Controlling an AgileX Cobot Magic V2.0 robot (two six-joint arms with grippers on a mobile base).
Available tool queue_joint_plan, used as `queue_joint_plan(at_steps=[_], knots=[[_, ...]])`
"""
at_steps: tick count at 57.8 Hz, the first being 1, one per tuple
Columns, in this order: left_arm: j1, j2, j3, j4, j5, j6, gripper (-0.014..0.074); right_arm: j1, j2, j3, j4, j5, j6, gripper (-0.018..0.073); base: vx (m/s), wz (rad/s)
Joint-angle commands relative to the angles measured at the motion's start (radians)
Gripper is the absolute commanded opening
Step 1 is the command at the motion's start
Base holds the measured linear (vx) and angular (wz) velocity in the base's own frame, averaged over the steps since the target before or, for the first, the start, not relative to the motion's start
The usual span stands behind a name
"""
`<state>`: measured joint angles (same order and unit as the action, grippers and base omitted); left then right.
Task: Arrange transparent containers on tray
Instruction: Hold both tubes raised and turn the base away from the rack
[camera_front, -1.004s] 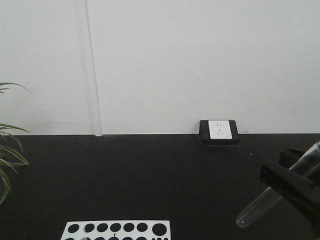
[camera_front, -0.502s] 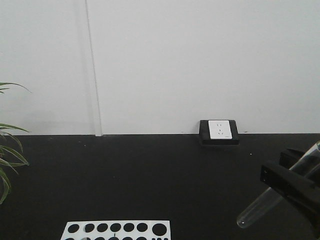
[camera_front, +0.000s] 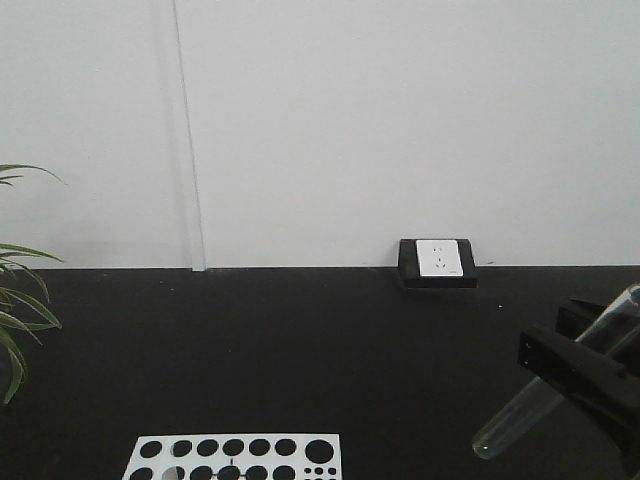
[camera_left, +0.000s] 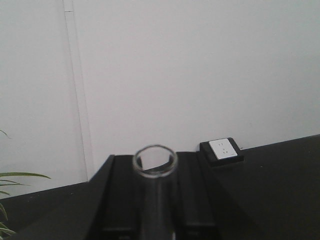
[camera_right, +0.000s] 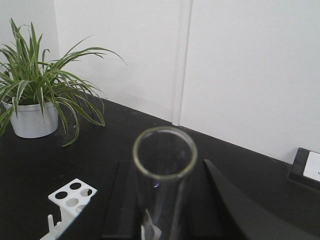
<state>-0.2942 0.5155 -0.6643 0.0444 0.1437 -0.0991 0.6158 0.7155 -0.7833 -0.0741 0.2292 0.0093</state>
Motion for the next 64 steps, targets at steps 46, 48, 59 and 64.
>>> queue_joint_plan(at_steps=[46,48,59,64], knots=[[-0.006,0.006,-0.037,-0.001,-0.075,-0.002,0.0085,-0.006,-0.001,-0.030,-0.013,-0.083,-0.009,0.0096,-0.16,-0.01],[-0.006,0.006,-0.037,-0.001,-0.075,-0.002,0.0085,-0.006,-0.001,-0.030,-0.013,-0.083,-0.009,0.0096,-0.23,0.01],[-0.006,0.006,-0.037,-0.001,-0.075,-0.002,0.0085,-0.006,-0.001,-0.030,-0.013,-0.083,-0.009,0.0096,-0.23,0.03],[-0.006,0.006,-0.037,-0.001,-0.075,-0.002,0.0085,-0.006,-0.001,-0.030,-0.013,-0.083,-0.009,0.0096,-0.23,0.03]])
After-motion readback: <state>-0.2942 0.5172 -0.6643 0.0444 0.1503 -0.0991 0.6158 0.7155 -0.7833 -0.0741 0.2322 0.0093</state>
